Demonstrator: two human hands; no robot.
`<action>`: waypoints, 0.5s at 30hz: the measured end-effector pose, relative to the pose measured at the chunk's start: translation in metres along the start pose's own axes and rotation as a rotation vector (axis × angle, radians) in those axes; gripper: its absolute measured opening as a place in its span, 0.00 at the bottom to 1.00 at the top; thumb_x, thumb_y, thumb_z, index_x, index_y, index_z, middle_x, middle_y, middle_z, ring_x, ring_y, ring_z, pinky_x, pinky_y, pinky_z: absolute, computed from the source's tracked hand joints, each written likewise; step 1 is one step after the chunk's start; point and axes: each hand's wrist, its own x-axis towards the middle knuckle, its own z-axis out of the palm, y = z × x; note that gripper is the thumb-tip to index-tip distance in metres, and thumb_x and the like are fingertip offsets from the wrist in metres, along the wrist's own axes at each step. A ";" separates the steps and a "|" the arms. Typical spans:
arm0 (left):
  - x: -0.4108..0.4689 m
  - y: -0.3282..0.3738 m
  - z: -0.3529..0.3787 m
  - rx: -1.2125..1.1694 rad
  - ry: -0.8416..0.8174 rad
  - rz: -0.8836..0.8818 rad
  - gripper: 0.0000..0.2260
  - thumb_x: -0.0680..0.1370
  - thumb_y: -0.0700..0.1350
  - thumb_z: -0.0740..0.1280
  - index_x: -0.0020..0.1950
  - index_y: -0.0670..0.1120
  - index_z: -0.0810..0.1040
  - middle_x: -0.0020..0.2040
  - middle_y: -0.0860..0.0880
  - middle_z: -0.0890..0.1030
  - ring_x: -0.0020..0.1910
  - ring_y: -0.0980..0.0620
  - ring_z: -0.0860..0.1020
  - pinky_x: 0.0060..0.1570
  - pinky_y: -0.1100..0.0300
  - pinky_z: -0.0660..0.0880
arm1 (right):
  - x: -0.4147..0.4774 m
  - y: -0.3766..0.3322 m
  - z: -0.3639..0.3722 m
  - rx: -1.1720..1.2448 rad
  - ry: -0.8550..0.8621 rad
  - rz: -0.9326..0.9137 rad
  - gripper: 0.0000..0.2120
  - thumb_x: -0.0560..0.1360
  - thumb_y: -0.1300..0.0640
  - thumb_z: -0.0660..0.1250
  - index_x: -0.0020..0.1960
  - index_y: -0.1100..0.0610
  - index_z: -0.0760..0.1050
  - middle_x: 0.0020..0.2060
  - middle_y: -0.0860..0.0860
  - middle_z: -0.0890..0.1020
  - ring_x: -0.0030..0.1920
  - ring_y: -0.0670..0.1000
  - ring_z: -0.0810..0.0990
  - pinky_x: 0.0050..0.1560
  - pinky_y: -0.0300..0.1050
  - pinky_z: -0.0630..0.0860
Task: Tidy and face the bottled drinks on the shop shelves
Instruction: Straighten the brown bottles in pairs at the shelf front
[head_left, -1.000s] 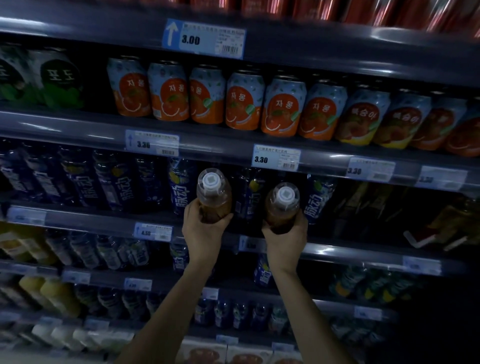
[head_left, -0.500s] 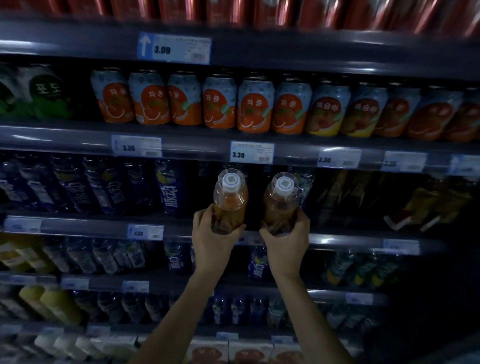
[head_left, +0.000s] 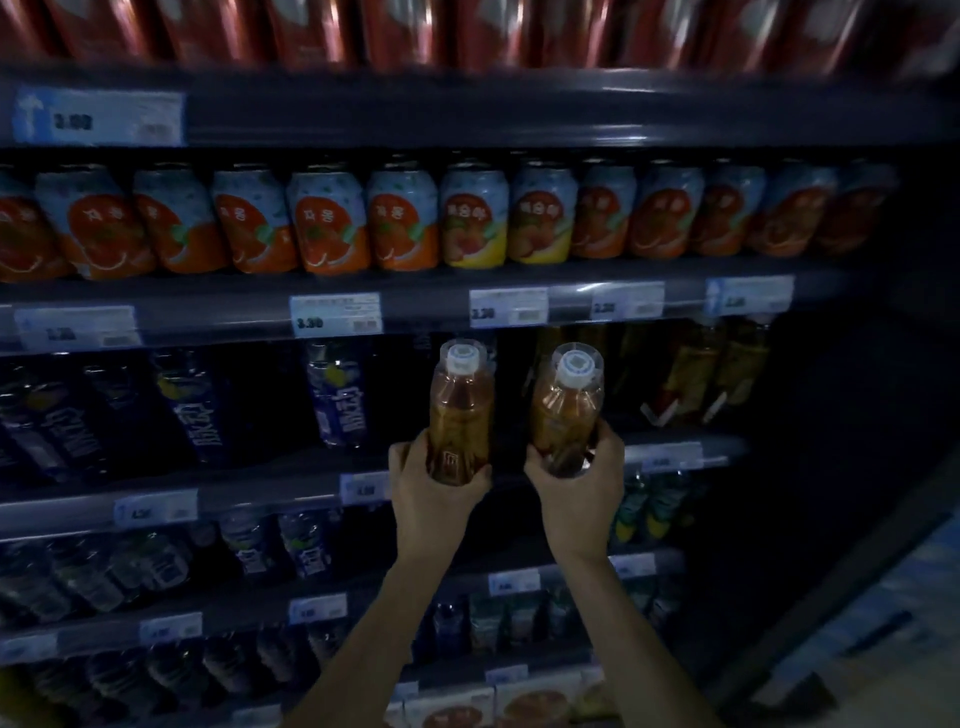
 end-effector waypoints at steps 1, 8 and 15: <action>-0.002 0.002 0.008 -0.002 -0.012 -0.002 0.29 0.65 0.52 0.78 0.62 0.45 0.75 0.52 0.50 0.69 0.45 0.61 0.72 0.39 0.79 0.66 | 0.004 0.005 -0.005 -0.016 0.008 0.006 0.31 0.65 0.55 0.79 0.63 0.56 0.69 0.51 0.47 0.71 0.52 0.39 0.70 0.49 0.21 0.66; -0.005 0.016 0.051 0.010 -0.008 0.016 0.26 0.65 0.50 0.79 0.60 0.45 0.77 0.51 0.49 0.70 0.45 0.65 0.72 0.41 0.80 0.67 | 0.034 0.034 -0.026 -0.053 0.012 0.055 0.32 0.64 0.54 0.79 0.64 0.59 0.71 0.53 0.50 0.73 0.56 0.49 0.74 0.55 0.42 0.72; 0.009 0.030 0.083 0.053 0.037 0.005 0.28 0.65 0.53 0.78 0.60 0.44 0.76 0.51 0.50 0.70 0.47 0.56 0.72 0.49 0.64 0.70 | 0.069 0.049 -0.034 -0.072 -0.047 0.077 0.31 0.66 0.50 0.77 0.64 0.57 0.71 0.55 0.50 0.74 0.55 0.43 0.72 0.54 0.34 0.68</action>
